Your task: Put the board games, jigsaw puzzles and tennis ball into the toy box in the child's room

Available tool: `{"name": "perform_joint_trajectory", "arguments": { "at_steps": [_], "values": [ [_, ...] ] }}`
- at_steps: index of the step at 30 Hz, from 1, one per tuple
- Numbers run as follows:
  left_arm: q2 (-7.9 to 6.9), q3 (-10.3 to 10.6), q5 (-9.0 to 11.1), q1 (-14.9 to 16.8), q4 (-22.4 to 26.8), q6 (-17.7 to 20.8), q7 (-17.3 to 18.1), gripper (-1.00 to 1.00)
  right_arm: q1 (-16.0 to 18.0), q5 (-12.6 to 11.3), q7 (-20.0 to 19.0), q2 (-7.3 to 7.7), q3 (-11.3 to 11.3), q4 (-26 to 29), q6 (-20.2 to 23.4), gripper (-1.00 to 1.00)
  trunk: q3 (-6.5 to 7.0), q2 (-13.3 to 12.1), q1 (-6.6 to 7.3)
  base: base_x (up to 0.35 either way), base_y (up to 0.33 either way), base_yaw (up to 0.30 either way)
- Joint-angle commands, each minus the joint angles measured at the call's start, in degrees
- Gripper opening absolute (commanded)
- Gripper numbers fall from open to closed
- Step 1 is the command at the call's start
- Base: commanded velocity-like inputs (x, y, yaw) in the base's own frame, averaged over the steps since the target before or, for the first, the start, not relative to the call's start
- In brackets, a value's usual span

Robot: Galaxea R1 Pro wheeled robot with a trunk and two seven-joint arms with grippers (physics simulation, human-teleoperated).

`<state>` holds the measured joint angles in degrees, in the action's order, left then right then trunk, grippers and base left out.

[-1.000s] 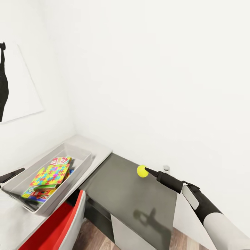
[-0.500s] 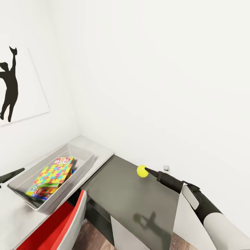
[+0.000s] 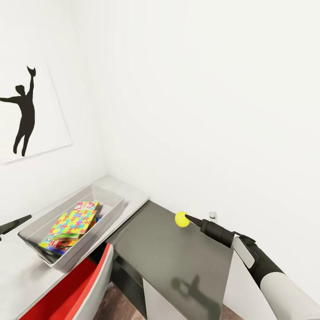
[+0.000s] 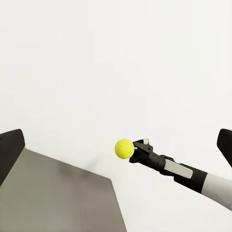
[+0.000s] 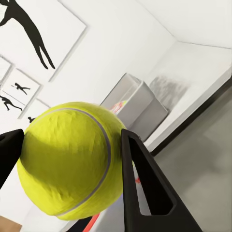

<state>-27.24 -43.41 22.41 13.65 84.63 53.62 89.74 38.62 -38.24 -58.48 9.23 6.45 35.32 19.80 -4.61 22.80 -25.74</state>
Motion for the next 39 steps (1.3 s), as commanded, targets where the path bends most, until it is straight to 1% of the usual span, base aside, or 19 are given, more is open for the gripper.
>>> {"name": "perform_joint_trajectory", "arguments": {
  "at_steps": [1, 39],
  "values": [
    [0.0, -0.01, -0.1, 0.06, -0.01, 0.61, 0.26, 1.0, 0.05, -0.6, 0.02, 0.07, 0.27, 0.01, 0.5, -1.0, -0.04, 0.12, -0.04, 0.0, -0.004, 0.096],
    [-0.08, -0.09, -0.09, 0.06, -0.02, 0.61, 0.26, 1.0, 0.05, -0.6, 0.1, -0.17, 0.23, 0.01, 0.47, -1.0, 3.39, 0.12, -0.04, 0.0, 0.0, 0.125]
  ]
}}
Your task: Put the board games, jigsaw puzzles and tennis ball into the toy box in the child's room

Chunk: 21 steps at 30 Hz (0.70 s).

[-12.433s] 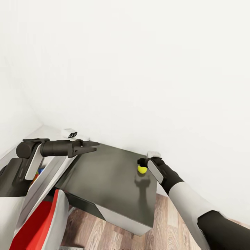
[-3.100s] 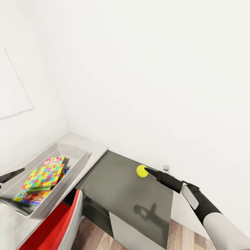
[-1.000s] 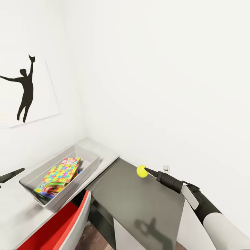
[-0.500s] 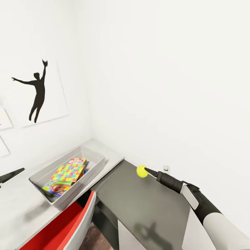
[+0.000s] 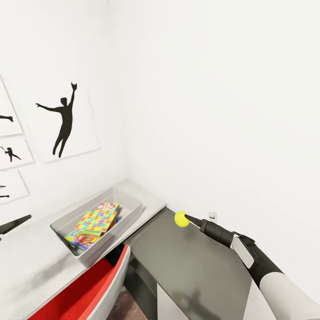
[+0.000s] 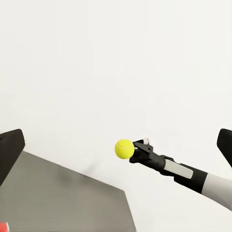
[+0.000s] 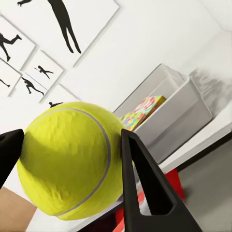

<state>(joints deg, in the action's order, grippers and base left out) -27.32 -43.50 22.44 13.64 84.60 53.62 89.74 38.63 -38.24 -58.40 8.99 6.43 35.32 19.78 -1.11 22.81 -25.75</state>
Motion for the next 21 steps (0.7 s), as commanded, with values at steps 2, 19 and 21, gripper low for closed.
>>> {"name": "perform_joint_trajectory", "arguments": {
  "at_steps": [2, 19, 21],
  "values": [
    [-0.01, 0.02, -0.11, 0.07, 0.02, 0.61, 0.26, 1.0, 0.04, -0.6, -0.01, 0.12, 0.25, 0.02, 0.5, -1.0, 0.06, 0.11, -0.04, 0.0, 0.0, 0.166],
    [0.01, -0.01, -0.12, 0.07, 0.03, 0.61, 0.26, 1.0, 0.04, -0.61, -0.05, -0.01, 0.28, 0.02, 0.45, -1.0, 0.72, 0.11, -0.04, 0.0, 0.045, 0.11],
    [0.0, 0.0, -0.12, 0.07, 0.0, 0.61, 0.26, 1.0, 0.04, -0.57, -0.02, -0.07, 0.31, 0.02, 0.44, -1.0, 0.72, 0.11, -0.04, 0.0, 0.001, 0.039]
  ]
}}
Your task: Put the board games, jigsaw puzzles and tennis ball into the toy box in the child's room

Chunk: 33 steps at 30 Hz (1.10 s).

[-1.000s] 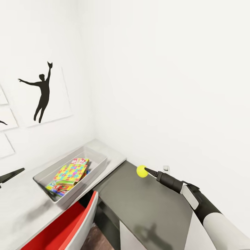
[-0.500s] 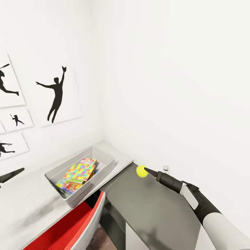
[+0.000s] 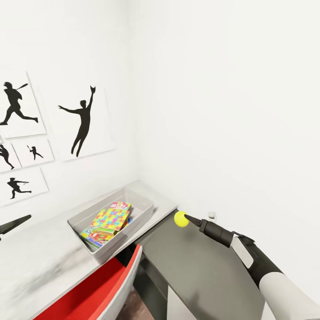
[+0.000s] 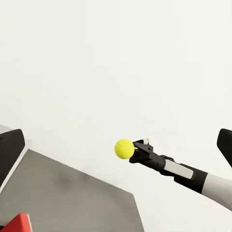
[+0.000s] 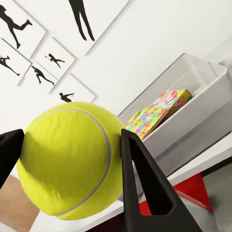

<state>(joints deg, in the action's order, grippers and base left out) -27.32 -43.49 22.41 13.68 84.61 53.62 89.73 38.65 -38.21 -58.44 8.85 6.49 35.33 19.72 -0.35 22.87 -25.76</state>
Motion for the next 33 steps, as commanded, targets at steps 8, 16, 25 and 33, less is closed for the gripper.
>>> {"name": "perform_joint_trajectory", "arguments": {
  "at_steps": [8, 16, 25, 33],
  "values": [
    [-0.01, -0.02, -0.1, 0.03, -0.03, 0.61, 0.27, 1.0, 0.02, -0.59, 0.05, 0.03, 0.27, 0.0, 0.49, -1.0, -0.04, 0.06, -0.02, 0.0, 0.055, 0.227],
    [-0.03, -0.02, -0.09, 0.03, -0.01, 0.61, 0.27, 1.0, 0.02, -0.61, 0.07, 0.02, 0.27, 0.0, 0.49, -1.0, -0.04, 0.06, -0.02, 0.023, 0.211, 0.285],
    [0.03, 0.04, -0.09, 0.03, 0.02, 0.61, 0.27, 1.0, 0.02, -0.6, 0.13, 0.07, 0.22, 0.0, 0.54, -1.0, -0.04, 0.06, -0.02, 0.153, 0.106, 0.22],
    [0.04, 1.54, -0.17, 0.03, 0.03, -0.08, 0.27, 1.0, 0.02, -0.28, 0.55, -0.07, 0.28, 0.0, 0.5, -1.0, -0.04, 0.06, -0.02, 0.219, -0.116, 0.014]
  ]
}}
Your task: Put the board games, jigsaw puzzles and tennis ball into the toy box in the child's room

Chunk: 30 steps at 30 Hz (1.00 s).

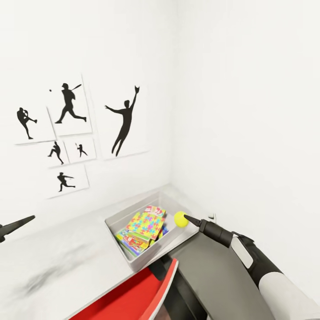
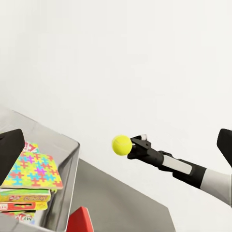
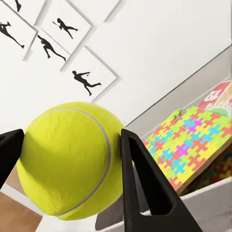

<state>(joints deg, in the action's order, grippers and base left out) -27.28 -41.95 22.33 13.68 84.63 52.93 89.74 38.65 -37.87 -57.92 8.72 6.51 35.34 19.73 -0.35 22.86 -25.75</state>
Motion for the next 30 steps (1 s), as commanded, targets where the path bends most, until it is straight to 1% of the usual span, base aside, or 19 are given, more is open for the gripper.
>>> {"name": "perform_joint_trajectory", "arguments": {
  "at_steps": [1, 6, 13, 30],
  "values": [
    [-0.02, 0.34, -0.09, 0.03, 0.01, 0.57, 0.26, 1.0, 0.03, -0.59, 0.02, 0.07, 0.26, 0.0, 0.49, -1.0, -0.04, 0.06, -0.04, 0.102, -0.023, 0.001],
    [-0.11, 0.91, -0.1, 0.03, 0.01, 0.46, 0.26, 1.0, 0.03, -0.57, 0.0, 0.12, 0.25, -0.04, 0.49, -1.0, -0.04, 0.06, -0.04, 0.033, 0.017, 0.0],
    [-0.16, 0.99, -0.1, 0.03, 0.01, 0.43, 0.26, 1.0, 0.03, -0.82, -0.2, 0.22, 0.24, -0.07, 0.49, -1.0, -0.04, 0.06, -0.04, 0.027, 0.157, 0.0],
    [-0.22, 0.99, -0.1, 0.03, 0.01, 0.42, 0.26, 1.0, 0.03, -0.97, -0.5, 0.23, 0.26, -0.09, -0.29, -1.0, -0.04, 0.06, -0.04, 0.002, 0.007, 0.0]
  ]
}}
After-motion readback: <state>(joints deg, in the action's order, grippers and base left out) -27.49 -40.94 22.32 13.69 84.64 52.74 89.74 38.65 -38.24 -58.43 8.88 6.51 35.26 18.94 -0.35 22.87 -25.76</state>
